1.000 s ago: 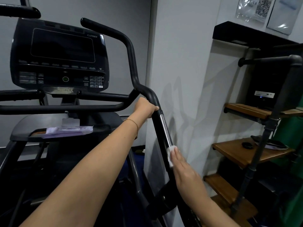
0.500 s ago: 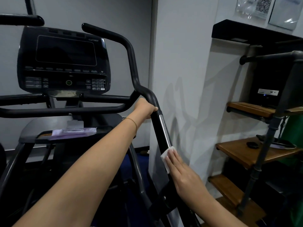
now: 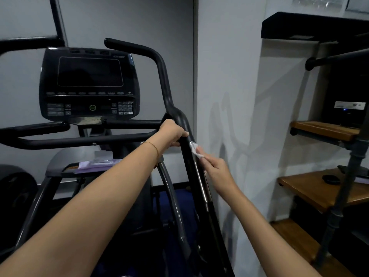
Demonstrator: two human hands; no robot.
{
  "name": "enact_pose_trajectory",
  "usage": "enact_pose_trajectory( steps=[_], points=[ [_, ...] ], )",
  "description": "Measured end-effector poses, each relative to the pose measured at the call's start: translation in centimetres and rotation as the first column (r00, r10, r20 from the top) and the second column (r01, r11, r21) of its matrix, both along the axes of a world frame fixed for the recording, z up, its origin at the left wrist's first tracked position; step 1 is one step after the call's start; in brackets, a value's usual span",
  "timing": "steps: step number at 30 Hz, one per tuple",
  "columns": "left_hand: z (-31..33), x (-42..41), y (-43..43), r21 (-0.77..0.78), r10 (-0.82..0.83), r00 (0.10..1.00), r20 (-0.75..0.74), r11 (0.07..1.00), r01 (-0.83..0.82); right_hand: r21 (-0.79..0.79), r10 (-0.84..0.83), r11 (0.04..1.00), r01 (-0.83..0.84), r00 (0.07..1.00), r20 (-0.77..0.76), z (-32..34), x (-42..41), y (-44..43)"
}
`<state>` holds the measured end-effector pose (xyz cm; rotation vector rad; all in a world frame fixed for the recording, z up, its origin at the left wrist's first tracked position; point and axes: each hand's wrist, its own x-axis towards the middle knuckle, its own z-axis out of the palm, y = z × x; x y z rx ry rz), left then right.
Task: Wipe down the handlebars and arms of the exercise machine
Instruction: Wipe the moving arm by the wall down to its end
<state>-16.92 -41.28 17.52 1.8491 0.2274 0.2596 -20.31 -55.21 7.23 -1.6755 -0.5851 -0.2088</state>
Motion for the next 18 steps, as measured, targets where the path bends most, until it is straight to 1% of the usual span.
enact_pose_trajectory(
  steps=[3, 6, 8, 10, 13, 15, 17, 18],
  points=[
    [0.3, 0.2, 0.0, -0.023, -0.019, 0.997, -0.071, 1.0, 0.017, 0.047, 0.089, 0.995, -0.088, 0.996, -0.028, -4.1, -3.1, -2.5],
    [0.3, 0.5, 0.4, -0.005, -0.044, 0.997, -0.068, 0.999, 0.044, 0.113, 0.105, 0.988, -0.103, 0.994, -0.005, -7.3, -4.8, -3.6],
    [0.2, 0.6, 0.5, -0.016, -0.04, 0.997, -0.064, 0.999, 0.039, 0.098, 0.098, 0.991, -0.095, 0.995, -0.032, -6.2, -3.5, -2.9],
    [0.1, 0.6, 0.5, -0.025, -0.036, 0.998, -0.057, 0.999, 0.035, 0.091, 0.086, 0.992, -0.084, 0.996, -0.024, -3.9, -1.3, -1.6],
    [-0.3, 0.4, 0.5, -0.064, -0.034, 0.999, -0.041, 0.997, 0.031, 0.166, 0.101, 0.982, -0.087, 0.992, -0.079, -1.2, 1.7, -0.3],
    [-0.5, 0.2, 0.6, -0.111, -0.041, 0.999, -0.019, 0.993, 0.038, 0.207, 0.128, 0.974, -0.097, 0.981, -0.146, -1.2, 1.9, -0.4],
    [-0.9, 0.2, 0.8, -0.129, -0.063, 0.998, 0.01, 0.99, 0.064, 0.191, 0.104, 0.979, -0.069, 0.978, -0.179, -2.6, 0.4, -1.3],
    [-1.1, 0.3, 0.9, -0.125, -0.074, 0.997, 0.031, 0.989, 0.077, 0.171, 0.092, 0.983, -0.062, 0.981, -0.171, -3.5, -0.7, -1.9]
  ],
)
